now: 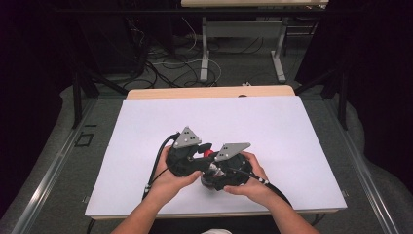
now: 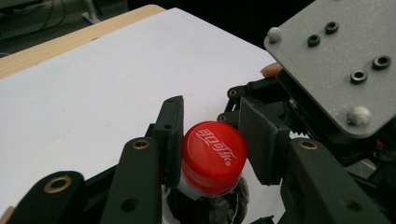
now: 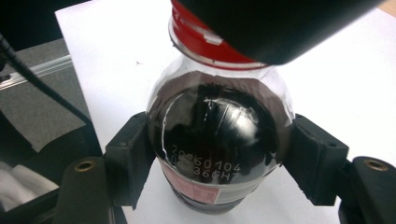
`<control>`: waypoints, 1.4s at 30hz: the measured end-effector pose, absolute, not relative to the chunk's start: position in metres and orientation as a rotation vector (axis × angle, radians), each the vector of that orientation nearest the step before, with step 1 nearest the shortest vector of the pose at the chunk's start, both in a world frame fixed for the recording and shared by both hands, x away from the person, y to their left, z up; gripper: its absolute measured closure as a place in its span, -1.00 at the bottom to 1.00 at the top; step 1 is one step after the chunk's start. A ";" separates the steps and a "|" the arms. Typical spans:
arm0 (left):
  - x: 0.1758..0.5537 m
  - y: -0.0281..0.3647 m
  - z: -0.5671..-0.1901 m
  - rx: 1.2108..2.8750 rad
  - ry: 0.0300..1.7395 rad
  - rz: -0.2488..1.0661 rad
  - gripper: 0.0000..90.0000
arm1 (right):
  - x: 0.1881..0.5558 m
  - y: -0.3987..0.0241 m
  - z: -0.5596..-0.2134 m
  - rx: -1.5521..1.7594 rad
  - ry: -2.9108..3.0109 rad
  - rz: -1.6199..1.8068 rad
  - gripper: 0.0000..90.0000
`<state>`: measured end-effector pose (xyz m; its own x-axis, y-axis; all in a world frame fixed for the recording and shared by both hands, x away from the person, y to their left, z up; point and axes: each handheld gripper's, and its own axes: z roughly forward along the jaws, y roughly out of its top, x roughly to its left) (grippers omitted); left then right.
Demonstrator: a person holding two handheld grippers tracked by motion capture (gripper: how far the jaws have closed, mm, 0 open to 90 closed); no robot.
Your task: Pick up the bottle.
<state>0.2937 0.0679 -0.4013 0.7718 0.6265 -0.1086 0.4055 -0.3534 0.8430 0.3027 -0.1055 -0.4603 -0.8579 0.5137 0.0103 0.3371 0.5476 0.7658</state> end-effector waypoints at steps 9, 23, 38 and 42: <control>0.294 0.066 -0.401 1.971 0.810 0.286 0.35 | 0.304 -0.108 -0.460 0.719 2.556 1.223 -0.33; 0.310 0.093 -0.403 2.007 0.542 0.010 -0.03 | 0.302 -0.107 -0.459 0.656 2.639 1.242 -0.34; 0.319 0.099 -0.403 2.073 0.432 -0.069 0.27 | 0.299 -0.105 -0.459 0.587 2.676 1.244 -0.34; 0.318 0.099 -0.403 2.075 0.437 -0.055 0.33 | 0.299 -0.104 -0.458 0.590 2.678 1.247 -0.34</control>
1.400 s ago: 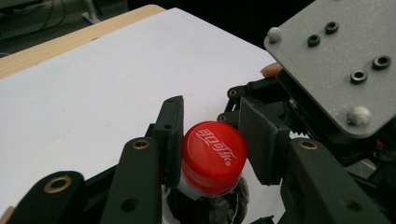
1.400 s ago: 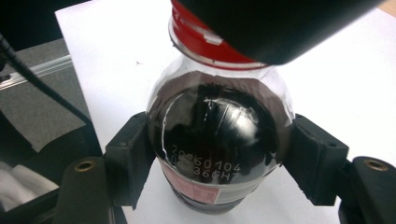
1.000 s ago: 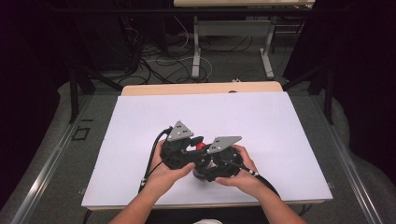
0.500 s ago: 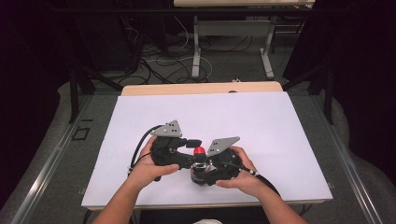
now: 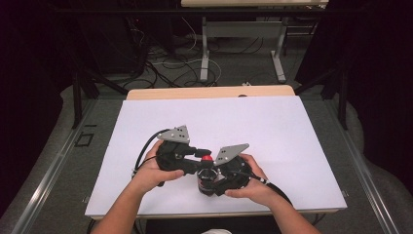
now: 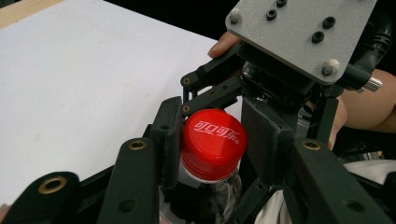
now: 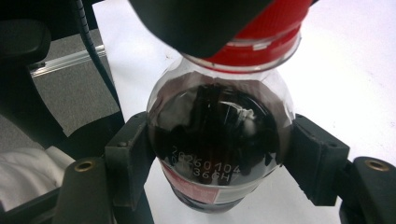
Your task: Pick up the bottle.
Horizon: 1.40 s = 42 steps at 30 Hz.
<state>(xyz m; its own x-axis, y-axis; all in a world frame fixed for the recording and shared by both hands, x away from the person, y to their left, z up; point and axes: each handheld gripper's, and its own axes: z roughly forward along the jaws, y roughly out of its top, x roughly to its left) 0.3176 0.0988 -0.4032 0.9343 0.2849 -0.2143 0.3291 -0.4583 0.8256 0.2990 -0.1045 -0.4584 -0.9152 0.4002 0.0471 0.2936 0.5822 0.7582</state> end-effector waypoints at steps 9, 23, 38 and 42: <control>0.309 0.094 -0.401 2.059 0.487 0.042 0.35 | 0.299 -0.106 -0.458 0.635 2.639 1.261 -0.33; 0.291 0.073 -0.402 2.003 0.755 0.250 0.36 | 0.302 -0.107 -0.459 0.720 2.583 1.209 -0.33; 0.288 0.068 -0.404 1.952 0.869 0.244 0.22 | 0.302 -0.106 -0.461 0.732 2.577 1.198 -0.34; 0.293 0.074 -0.402 1.947 0.801 0.189 0.10 | 0.302 -0.106 -0.461 0.719 2.605 1.193 -0.34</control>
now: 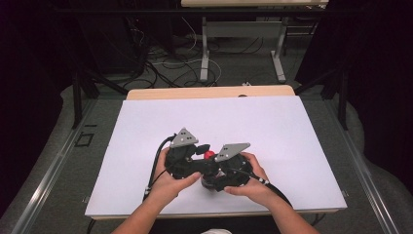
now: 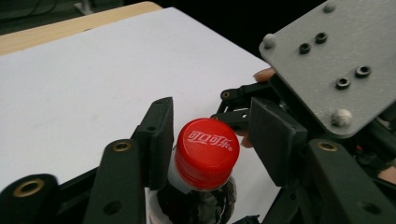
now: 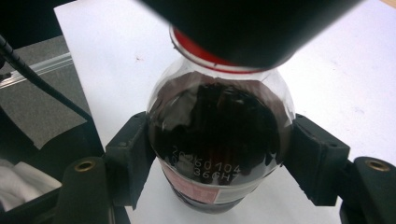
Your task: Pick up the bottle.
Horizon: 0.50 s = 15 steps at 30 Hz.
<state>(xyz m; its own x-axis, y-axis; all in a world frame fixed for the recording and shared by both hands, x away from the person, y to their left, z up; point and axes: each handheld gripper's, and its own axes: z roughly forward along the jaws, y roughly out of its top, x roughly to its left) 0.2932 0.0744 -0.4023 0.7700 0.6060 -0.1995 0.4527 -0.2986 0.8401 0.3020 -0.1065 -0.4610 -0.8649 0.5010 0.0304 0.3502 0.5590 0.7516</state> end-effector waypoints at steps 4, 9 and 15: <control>0.301 0.088 -0.400 1.983 0.699 0.037 0.01 | 0.302 -0.107 -0.461 0.712 2.612 1.222 -0.34; 0.309 0.099 -0.401 1.993 0.565 -0.041 -0.01 | 0.301 -0.107 -0.459 0.677 2.643 1.231 -0.34; 0.314 0.102 -0.401 2.052 0.483 -0.023 0.02 | 0.298 -0.103 -0.459 0.634 2.685 1.243 -0.34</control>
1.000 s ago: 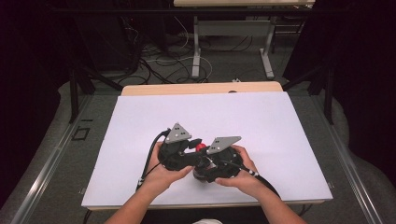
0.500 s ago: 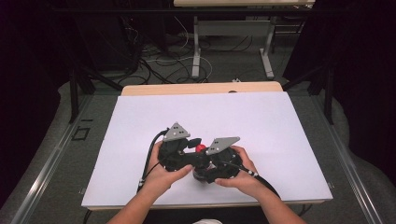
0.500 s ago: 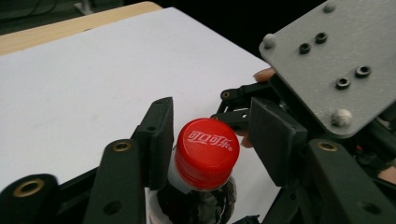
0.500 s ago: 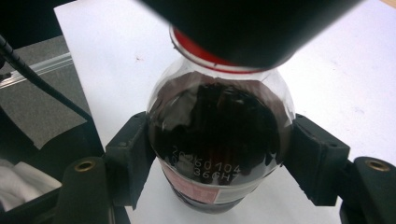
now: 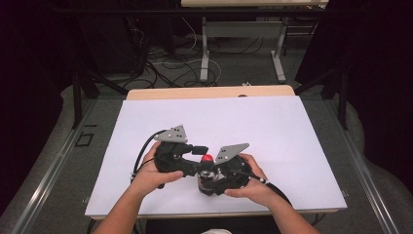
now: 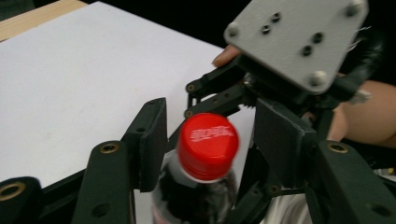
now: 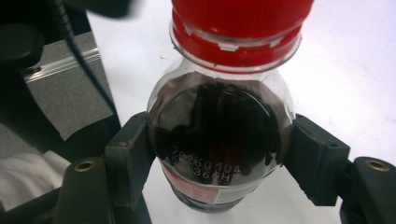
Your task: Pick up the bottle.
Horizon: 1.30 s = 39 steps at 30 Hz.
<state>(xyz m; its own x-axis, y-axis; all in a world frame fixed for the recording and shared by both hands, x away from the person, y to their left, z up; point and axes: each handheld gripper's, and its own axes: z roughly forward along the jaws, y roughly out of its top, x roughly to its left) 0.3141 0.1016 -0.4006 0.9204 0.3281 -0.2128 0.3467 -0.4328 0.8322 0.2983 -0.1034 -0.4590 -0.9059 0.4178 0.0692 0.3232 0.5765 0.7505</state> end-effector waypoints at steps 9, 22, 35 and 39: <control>0.319 0.104 -0.407 2.046 0.448 -0.084 0.27 | 0.296 -0.101 -0.461 0.601 2.695 1.246 -0.34; 0.304 0.095 -0.401 2.045 0.601 0.051 0.36 | 0.297 -0.102 -0.460 0.655 2.648 1.235 -0.34; 0.285 0.073 -0.400 1.978 0.874 0.273 0.36 | 0.297 -0.101 -0.462 0.714 2.572 1.185 -0.34; 0.283 0.069 -0.400 1.963 0.921 0.291 0.36 | 0.298 -0.101 -0.463 0.730 2.563 1.191 -0.34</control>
<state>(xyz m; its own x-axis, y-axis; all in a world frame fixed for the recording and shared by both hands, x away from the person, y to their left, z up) 0.2825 0.0690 -0.4001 0.6924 0.7047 -0.1547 0.4875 -0.2988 0.8204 0.2981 -0.1013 -0.4627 -0.8517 0.5239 0.0074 0.3434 0.5475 0.7631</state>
